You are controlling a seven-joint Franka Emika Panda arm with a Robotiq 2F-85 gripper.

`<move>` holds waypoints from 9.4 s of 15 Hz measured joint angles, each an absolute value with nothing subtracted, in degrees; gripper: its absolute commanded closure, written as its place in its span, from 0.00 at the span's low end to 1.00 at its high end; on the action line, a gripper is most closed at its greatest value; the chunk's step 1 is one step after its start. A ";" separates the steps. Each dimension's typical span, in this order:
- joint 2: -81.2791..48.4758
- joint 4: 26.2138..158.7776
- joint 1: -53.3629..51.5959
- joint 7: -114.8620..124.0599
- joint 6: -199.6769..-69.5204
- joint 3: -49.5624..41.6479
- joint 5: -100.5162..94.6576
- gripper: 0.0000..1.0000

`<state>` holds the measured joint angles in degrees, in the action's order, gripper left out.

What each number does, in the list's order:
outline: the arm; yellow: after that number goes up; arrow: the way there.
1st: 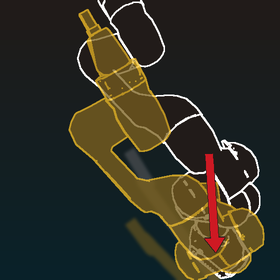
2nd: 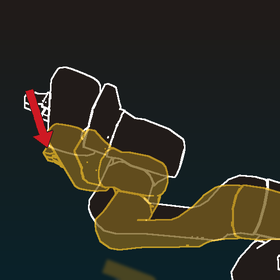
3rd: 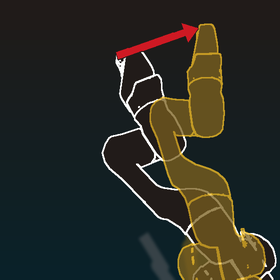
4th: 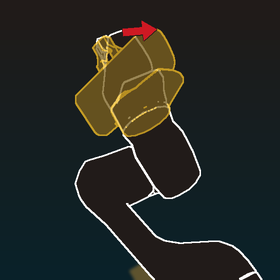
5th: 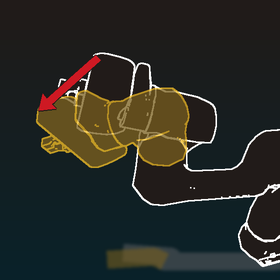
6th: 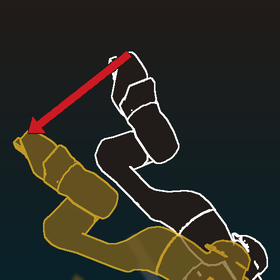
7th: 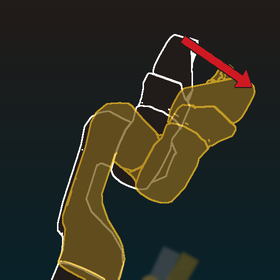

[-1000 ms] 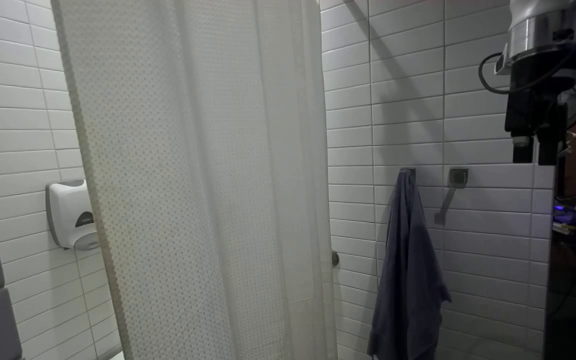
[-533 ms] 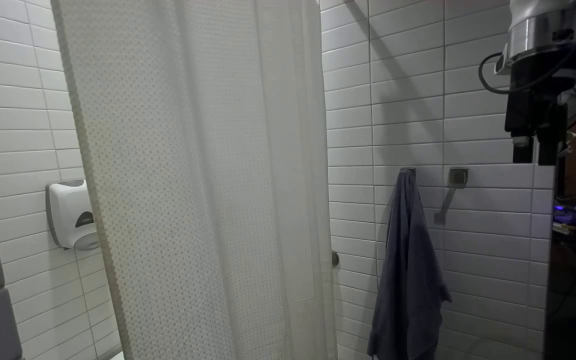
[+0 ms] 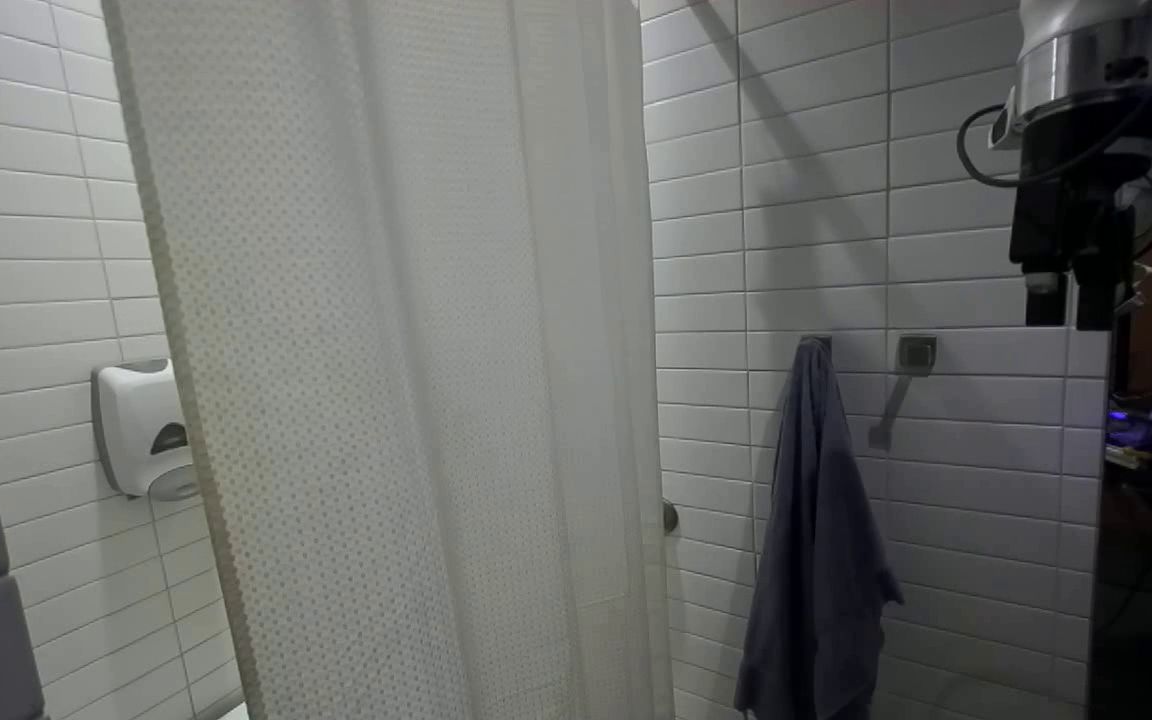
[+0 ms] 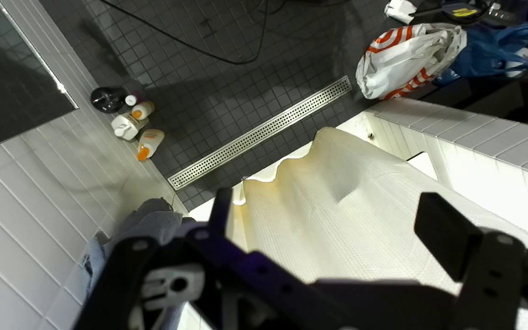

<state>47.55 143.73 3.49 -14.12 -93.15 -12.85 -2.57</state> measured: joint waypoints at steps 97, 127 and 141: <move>-35.41 46.73 13.59 -49.07 -90.78 1.85 18.85 0.00; -46.57 33.68 8.13 -44.79 -105.66 0.37 12.32 0.00; -49.59 33.69 5.77 -49.27 -118.20 0.26 9.20 0.00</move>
